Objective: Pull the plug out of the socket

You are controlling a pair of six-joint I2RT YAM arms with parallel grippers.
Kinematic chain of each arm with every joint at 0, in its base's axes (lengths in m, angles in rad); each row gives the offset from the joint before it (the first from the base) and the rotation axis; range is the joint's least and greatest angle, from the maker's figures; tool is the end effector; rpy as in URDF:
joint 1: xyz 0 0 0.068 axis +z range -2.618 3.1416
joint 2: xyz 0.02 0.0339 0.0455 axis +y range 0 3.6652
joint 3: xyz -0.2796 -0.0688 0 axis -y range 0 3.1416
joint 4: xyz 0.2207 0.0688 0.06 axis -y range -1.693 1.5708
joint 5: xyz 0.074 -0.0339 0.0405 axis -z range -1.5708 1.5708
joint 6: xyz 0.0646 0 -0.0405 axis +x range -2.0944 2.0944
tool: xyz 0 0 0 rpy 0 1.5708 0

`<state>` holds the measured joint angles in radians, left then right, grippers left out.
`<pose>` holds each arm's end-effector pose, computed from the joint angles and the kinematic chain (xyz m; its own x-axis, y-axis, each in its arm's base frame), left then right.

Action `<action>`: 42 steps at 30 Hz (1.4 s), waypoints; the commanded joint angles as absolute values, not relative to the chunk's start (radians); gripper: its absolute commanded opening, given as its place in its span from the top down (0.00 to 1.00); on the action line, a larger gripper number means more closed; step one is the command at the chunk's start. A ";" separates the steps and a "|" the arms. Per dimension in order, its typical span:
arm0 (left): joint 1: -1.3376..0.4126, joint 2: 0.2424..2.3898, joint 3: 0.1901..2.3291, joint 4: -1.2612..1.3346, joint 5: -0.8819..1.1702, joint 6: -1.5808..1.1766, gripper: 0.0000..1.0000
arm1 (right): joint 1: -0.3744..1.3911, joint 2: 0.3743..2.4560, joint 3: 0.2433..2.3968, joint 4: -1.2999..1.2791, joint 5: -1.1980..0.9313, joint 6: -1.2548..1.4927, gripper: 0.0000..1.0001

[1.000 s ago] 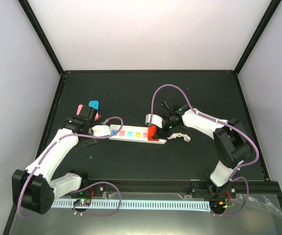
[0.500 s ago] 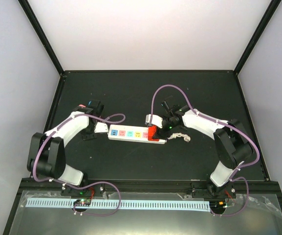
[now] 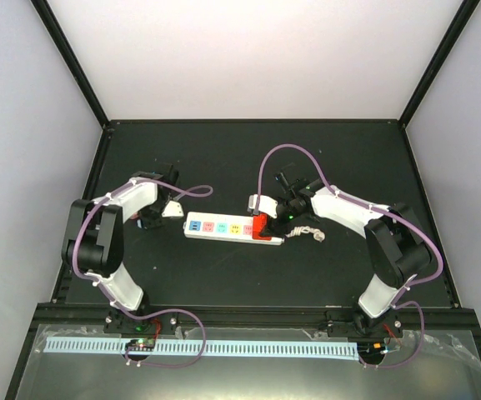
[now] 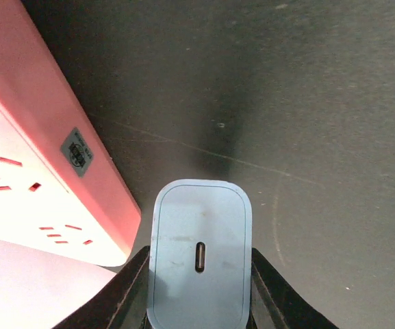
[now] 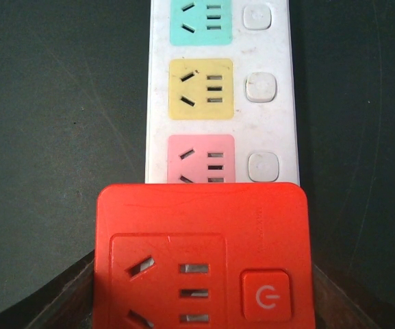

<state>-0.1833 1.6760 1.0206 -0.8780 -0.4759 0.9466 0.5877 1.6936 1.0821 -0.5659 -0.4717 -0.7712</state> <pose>0.2668 -0.0194 0.1733 -0.4564 0.8182 0.3496 0.8821 0.3648 0.2979 0.2499 0.2018 0.1919 -0.1059 -0.8166 -0.5674 -0.9939 0.1054 0.0338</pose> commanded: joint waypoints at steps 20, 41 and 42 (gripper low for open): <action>-0.154 1.747 1.095 -0.900 -0.421 0.927 0.51 | 0.585 1.726 1.064 -0.599 -0.416 -0.749 0.36; -0.153 1.542 1.264 -1.102 0.008 0.829 0.01 | 0.583 1.667 1.145 -0.619 -0.478 -0.709 0.02; -0.153 1.535 1.285 -1.114 0.042 0.822 0.01 | 0.582 1.659 1.148 -0.621 -0.485 -0.705 0.01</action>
